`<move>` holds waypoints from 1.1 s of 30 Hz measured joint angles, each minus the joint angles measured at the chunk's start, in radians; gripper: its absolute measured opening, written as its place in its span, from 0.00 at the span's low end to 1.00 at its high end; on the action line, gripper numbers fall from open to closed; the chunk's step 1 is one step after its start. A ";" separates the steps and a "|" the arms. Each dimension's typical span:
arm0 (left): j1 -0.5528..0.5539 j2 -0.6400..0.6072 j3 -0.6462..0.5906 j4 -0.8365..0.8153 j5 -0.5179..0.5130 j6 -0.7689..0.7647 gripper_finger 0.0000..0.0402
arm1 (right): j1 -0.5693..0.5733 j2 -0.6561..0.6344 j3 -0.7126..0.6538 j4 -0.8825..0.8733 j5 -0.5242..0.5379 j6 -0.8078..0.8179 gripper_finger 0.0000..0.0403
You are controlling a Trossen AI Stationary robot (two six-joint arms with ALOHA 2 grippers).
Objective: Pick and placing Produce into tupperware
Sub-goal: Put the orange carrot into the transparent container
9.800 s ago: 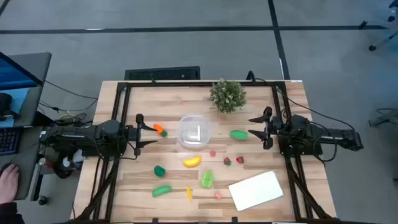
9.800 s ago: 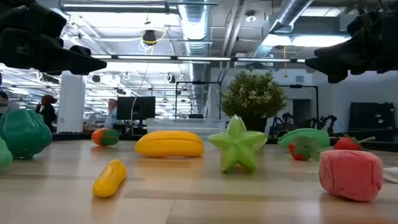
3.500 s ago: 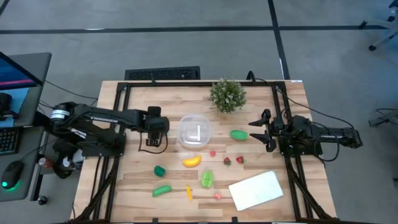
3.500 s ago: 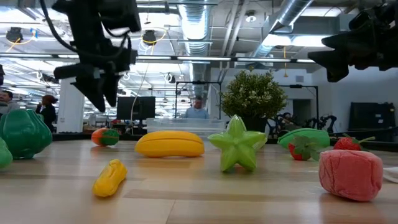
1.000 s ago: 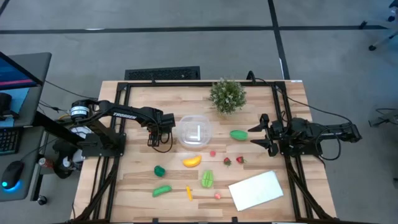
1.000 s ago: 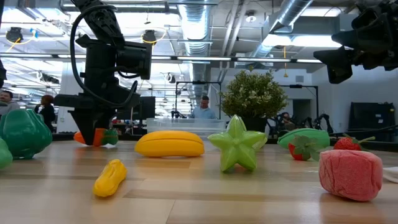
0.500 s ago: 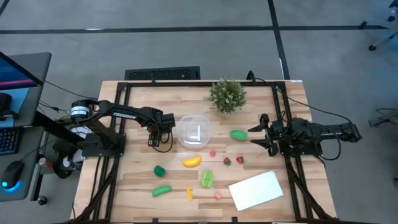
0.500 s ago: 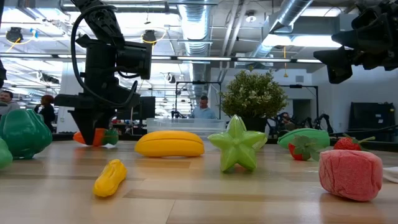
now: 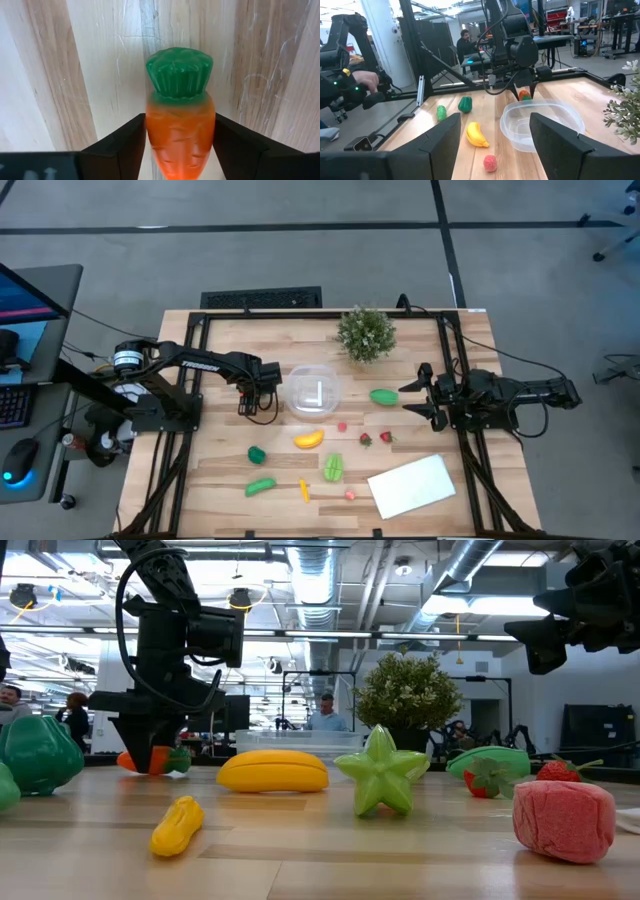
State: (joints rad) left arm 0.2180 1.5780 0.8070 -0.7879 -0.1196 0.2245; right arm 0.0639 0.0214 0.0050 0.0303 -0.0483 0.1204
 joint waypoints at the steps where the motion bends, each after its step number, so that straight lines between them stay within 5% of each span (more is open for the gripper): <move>1: 0.000 0.000 0.000 0.000 0.000 0.000 0.51 | 0.000 0.000 0.000 0.000 0.000 0.000 0.58; 33: 0.000 0.000 0.000 -0.009 0.000 -0.020 0.52 | 0.000 0.000 0.000 -0.001 0.000 0.000 0.58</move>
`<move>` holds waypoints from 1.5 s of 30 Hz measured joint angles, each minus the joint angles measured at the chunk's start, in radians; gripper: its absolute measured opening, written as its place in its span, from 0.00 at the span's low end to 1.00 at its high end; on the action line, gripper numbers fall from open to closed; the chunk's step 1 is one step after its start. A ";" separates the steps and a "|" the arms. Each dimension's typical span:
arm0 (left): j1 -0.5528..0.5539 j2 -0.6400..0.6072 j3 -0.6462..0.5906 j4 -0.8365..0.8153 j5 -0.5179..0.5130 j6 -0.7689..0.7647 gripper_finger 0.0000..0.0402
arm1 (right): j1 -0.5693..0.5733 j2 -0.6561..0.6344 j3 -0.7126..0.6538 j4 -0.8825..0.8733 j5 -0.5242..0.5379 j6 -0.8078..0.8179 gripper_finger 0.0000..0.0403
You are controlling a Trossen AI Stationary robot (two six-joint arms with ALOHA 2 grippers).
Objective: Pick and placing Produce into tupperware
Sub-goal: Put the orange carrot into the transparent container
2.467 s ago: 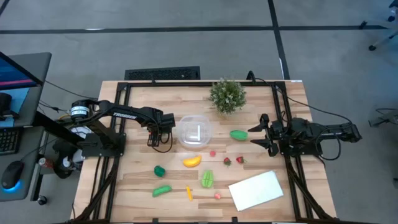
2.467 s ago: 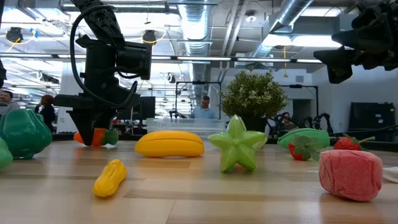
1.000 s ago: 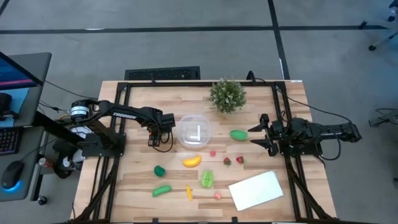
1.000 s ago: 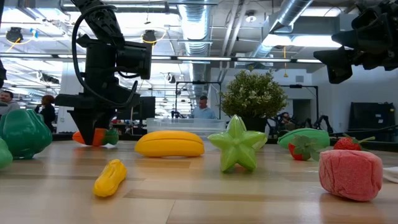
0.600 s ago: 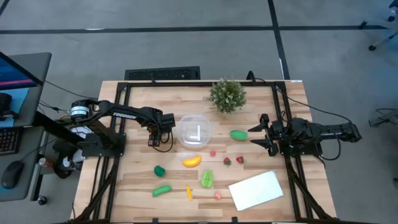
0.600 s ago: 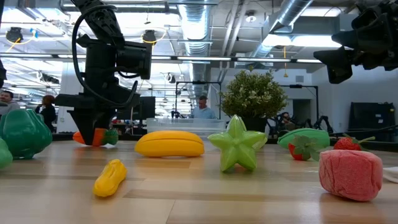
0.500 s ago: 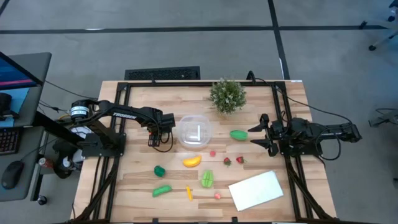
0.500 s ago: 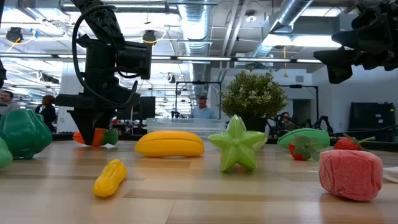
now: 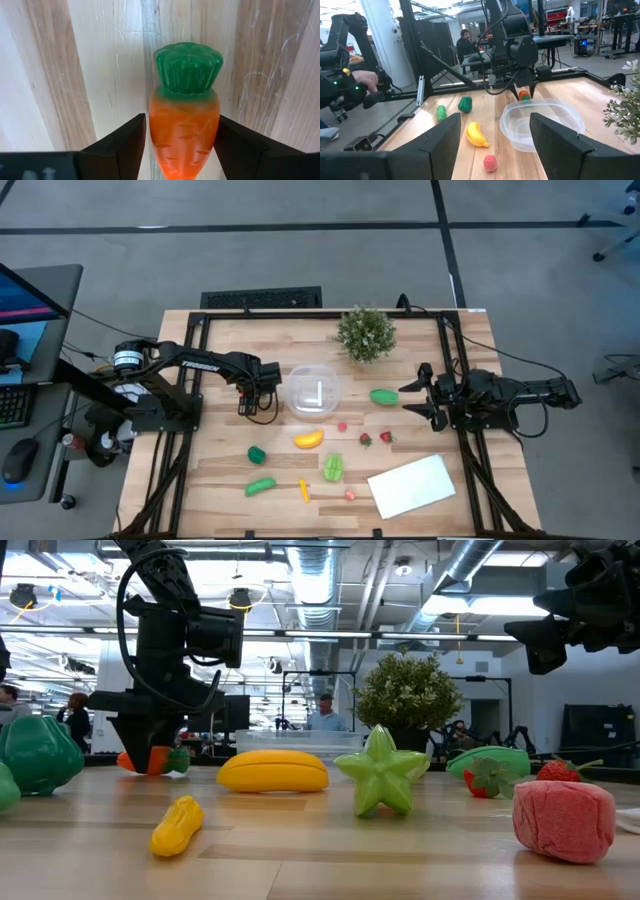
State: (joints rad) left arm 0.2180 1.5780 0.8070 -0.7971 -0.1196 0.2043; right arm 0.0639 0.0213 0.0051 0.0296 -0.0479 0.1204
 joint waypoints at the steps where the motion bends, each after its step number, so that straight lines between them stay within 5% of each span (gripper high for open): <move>1: 0.000 0.000 0.000 0.000 0.000 0.000 0.52 | 0.000 0.000 0.000 0.000 0.000 0.000 0.58; 38: 0.000 -0.008 0.049 -0.050 0.003 -0.032 0.52 | 0.000 0.000 0.000 -0.001 0.000 0.000 0.58; 45: -0.001 -0.032 0.057 -0.062 0.028 -0.035 0.39 | 0.000 0.000 0.000 -0.012 0.000 0.000 0.58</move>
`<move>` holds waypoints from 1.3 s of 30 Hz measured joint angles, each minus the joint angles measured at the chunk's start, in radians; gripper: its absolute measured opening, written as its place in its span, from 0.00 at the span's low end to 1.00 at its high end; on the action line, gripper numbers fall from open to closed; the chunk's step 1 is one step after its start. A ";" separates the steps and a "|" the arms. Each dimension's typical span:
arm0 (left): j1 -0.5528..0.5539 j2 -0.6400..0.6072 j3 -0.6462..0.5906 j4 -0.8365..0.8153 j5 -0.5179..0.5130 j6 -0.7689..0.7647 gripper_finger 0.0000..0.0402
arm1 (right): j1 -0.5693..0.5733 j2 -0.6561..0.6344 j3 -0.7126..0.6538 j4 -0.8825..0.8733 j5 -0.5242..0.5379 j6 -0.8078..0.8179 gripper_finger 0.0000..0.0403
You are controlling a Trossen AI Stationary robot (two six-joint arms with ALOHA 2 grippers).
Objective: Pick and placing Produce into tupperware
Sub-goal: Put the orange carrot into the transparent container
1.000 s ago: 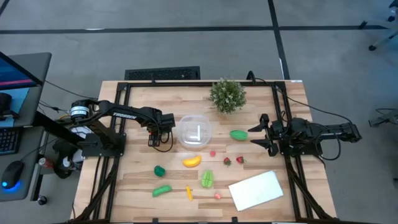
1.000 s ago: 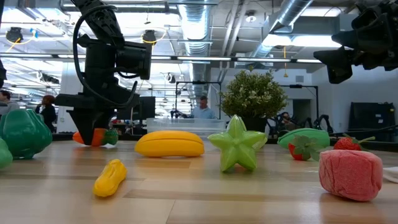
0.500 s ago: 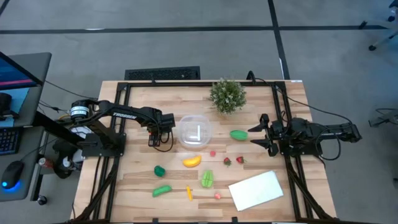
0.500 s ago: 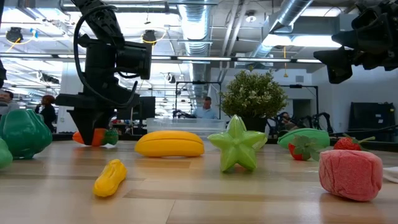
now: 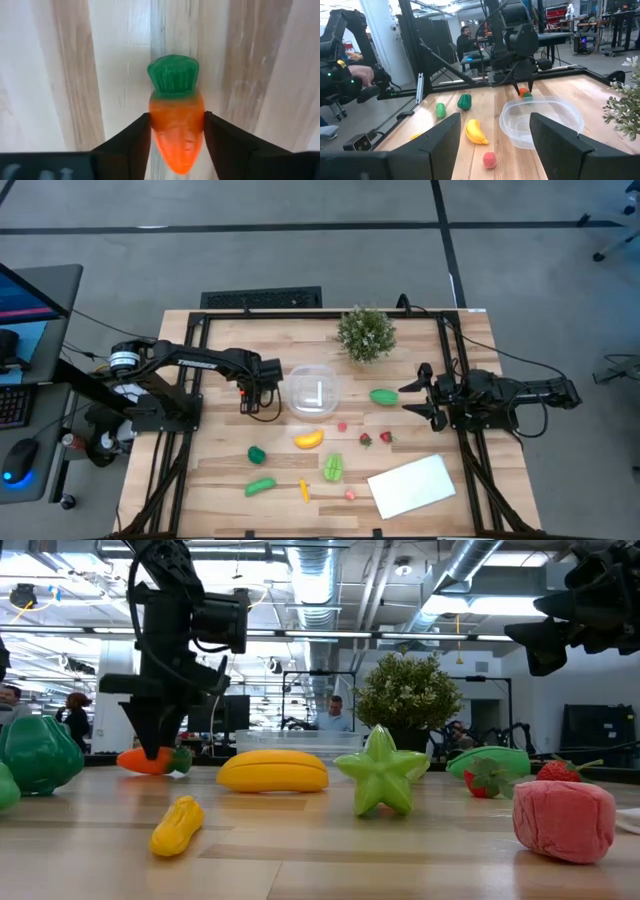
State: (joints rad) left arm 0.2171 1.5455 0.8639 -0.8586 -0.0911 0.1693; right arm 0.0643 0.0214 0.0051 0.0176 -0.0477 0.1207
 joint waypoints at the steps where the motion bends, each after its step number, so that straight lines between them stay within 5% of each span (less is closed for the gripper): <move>1: 0.000 -0.002 0.000 -0.001 0.010 -0.006 0.37 | 0.000 0.000 0.000 0.001 0.000 0.000 0.58; 7: 0.000 -0.002 0.000 0.000 0.009 -0.021 0.35 | 0.000 0.000 0.000 0.001 0.000 0.001 0.58; 24: 0.001 -0.001 -0.002 0.019 0.035 -0.047 0.56 | 0.000 0.000 0.000 0.001 0.000 0.001 0.58; 39: 0.001 0.000 -0.069 0.087 0.031 -0.036 0.58 | 0.000 0.000 0.000 0.001 0.000 0.001 0.58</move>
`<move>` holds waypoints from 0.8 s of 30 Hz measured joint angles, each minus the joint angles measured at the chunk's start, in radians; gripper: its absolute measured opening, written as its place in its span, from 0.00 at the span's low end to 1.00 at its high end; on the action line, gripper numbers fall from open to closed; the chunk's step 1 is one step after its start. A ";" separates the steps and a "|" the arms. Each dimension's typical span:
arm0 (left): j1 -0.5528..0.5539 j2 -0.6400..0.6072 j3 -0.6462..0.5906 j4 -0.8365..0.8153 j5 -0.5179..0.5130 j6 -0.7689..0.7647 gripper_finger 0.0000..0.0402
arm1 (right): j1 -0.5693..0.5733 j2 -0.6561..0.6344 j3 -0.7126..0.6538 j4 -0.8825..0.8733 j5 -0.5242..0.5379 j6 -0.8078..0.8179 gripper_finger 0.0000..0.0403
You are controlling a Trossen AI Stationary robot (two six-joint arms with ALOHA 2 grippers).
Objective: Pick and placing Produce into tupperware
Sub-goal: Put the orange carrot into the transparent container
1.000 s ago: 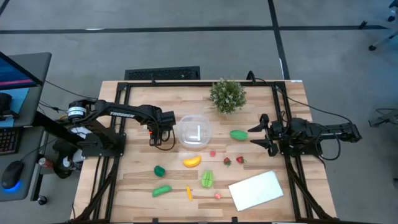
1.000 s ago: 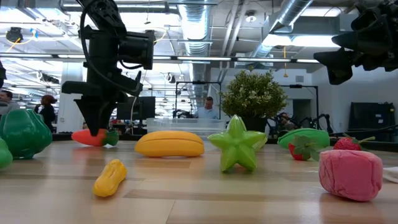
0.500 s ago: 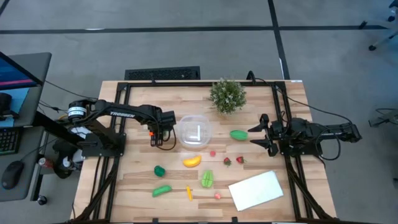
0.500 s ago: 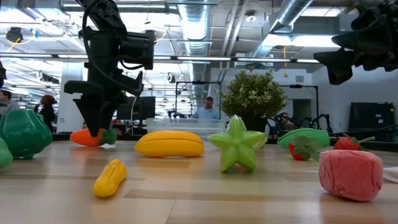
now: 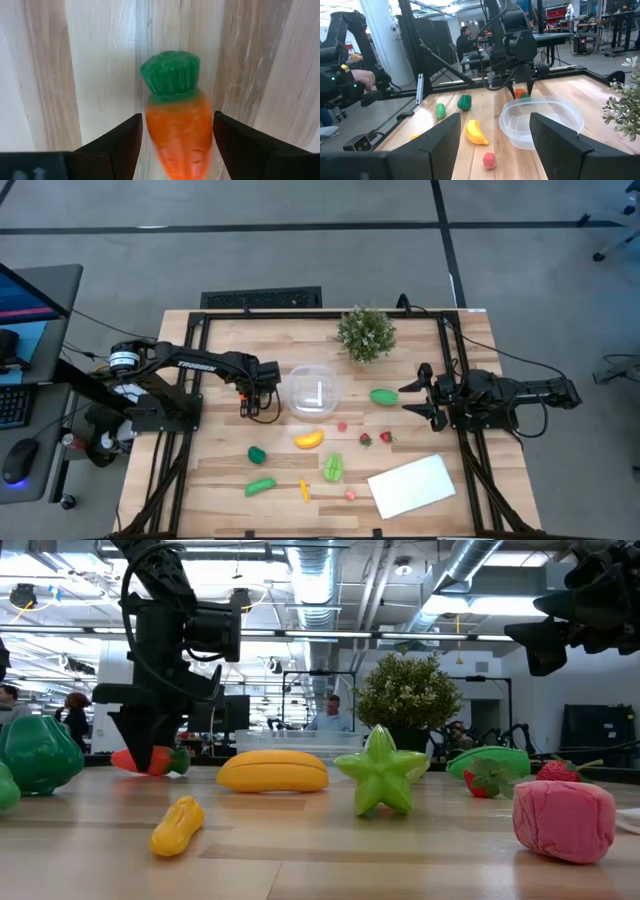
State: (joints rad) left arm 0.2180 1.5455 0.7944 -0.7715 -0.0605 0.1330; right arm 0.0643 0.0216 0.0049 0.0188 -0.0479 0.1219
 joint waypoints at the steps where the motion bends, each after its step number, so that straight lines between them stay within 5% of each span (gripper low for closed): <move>1: 0.000 0.000 0.000 0.000 0.000 0.001 0.58 | 0.000 0.000 0.000 0.000 0.000 0.000 0.58; 13: 0.000 0.000 0.000 0.002 -0.006 0.001 0.44 | 0.000 0.000 0.000 0.000 0.000 0.000 0.58; 24: 0.000 0.000 0.000 0.003 -0.006 0.001 0.45 | 0.000 0.000 0.000 0.000 0.000 -0.001 0.58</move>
State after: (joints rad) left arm 0.2180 1.5455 0.7944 -0.7690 -0.0669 0.1341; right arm 0.0643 0.0216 0.0048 0.0188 -0.0479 0.1207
